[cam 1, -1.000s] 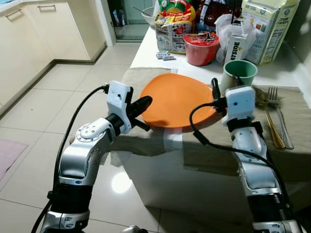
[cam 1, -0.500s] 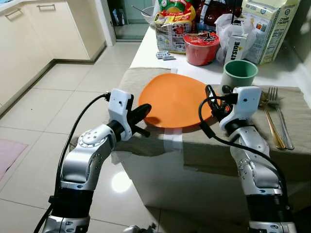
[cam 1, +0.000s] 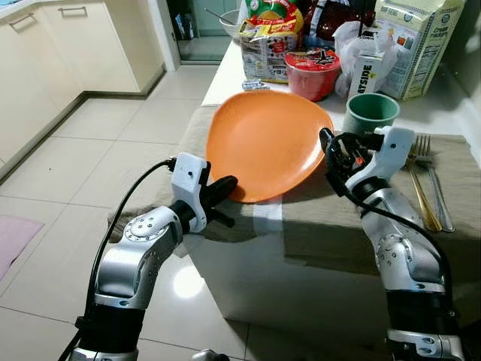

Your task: Setting the table

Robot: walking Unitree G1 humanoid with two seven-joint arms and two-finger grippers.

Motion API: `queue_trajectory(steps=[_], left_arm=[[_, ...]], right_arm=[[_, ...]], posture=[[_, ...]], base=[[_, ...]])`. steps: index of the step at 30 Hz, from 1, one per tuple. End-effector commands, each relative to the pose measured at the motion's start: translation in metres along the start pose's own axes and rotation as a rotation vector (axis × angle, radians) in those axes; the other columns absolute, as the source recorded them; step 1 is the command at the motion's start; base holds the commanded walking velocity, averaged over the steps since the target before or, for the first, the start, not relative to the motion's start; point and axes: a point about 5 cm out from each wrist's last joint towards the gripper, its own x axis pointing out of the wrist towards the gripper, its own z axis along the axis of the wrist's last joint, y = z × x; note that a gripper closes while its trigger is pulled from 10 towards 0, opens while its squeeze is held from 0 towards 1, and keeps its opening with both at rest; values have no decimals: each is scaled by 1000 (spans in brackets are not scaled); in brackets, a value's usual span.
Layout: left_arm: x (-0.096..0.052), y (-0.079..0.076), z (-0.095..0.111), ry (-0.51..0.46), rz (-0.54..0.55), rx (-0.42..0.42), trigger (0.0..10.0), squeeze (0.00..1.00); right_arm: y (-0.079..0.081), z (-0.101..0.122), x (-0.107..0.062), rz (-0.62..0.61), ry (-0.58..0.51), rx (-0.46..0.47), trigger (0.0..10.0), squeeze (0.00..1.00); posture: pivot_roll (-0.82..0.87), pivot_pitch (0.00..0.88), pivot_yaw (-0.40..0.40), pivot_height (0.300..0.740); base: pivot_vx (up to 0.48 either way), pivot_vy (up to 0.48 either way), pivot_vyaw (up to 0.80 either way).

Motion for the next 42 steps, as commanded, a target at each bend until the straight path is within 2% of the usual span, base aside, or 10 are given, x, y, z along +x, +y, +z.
queue_trajectory(steps=[1,6,10,17,25,34,35,37,38,42], left_arm=[[-2,2,-20,90,16,-34,10000,0],[-2,2,-21,93,11,-38,10000,0],[-2,1,-21,93,9,-38,10000,0],[-2,0,-21,90,1,-38,10000,0],[-2,-2,-19,82,-7,-38,10000,0],[0,-5,-15,68,-18,-37,10000,0],[-1,-5,-15,67,-18,-37,10000,0],[-1,-6,-14,66,-19,-38,10000,0],[-1,-6,-14,64,-17,-37,10000,0],[-1,-5,-14,64,-16,-36,10000,0]], right_arm=[[3,9,2,26,-16,30,10000,0],[4,12,4,61,6,156,10000,0],[8,8,3,102,27,186,10000,0],[24,-7,5,196,93,296,10000,0],[36,-15,14,218,98,278,10000,0],[46,-29,25,224,114,192,10000,0],[48,-31,26,220,110,178,7373,0],[48,-32,27,216,106,170,7373,0],[47,-32,28,201,89,158,0,0],[42,-32,29,174,75,123,0,0]], posture=[[-162,52,108,740],[-165,48,109,740],[-166,44,110,740],[-158,38,111,740],[-152,37,110,740],[-142,43,107,740],[-139,44,106,740],[-139,44,106,740],[-137,45,104,740],[-138,47,106,740]], base=[[0,0,0],[0,0,0],[0,0,0],[0,0,0],[0,0,0],[0,0,0],[0,0,0],[0,0,0],[0,0,0],[0,0,0]])
